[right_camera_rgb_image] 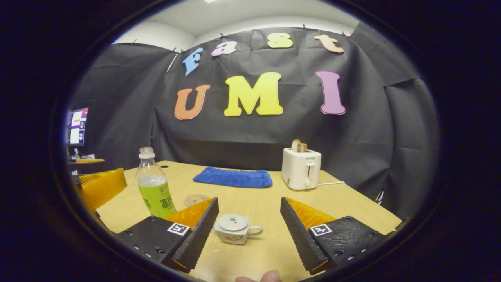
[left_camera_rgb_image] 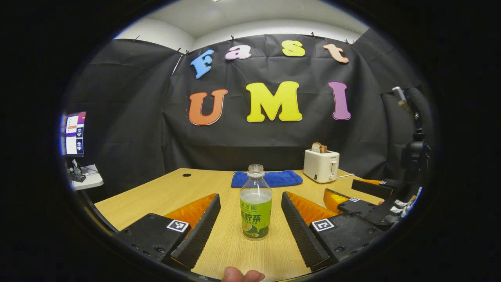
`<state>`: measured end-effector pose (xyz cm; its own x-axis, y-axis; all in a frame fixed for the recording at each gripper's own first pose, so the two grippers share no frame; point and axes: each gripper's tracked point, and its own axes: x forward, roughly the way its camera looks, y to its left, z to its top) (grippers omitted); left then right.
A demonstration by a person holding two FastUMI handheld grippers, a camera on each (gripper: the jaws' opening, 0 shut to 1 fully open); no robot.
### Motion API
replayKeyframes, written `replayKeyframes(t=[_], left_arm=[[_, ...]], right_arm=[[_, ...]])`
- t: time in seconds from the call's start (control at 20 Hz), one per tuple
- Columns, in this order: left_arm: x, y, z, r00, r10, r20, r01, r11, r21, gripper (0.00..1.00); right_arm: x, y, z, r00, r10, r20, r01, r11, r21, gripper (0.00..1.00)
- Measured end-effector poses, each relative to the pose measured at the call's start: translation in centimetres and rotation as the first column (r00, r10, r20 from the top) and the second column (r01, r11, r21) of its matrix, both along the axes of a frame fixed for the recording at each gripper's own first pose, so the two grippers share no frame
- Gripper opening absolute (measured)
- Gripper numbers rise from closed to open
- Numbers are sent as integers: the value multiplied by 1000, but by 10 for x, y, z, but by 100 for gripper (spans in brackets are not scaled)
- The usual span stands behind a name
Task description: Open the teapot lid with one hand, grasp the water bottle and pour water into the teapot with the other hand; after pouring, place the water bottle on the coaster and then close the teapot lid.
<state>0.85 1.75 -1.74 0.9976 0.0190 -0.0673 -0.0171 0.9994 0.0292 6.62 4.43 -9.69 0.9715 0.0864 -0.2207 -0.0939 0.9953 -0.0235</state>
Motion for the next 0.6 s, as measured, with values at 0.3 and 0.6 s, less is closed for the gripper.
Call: replayKeyframes(t=[0.3,0.6], left_arm=[[-1,15,3,1000,25,14,-25,999,24,98],[0,24,6,999,43,16,-43,999,4,98]], right_arm=[[24,13,-31,998,3,-70,-4,1000,-19,97],[37,25,-48,994,19,-107,-22,999,-24,75]])
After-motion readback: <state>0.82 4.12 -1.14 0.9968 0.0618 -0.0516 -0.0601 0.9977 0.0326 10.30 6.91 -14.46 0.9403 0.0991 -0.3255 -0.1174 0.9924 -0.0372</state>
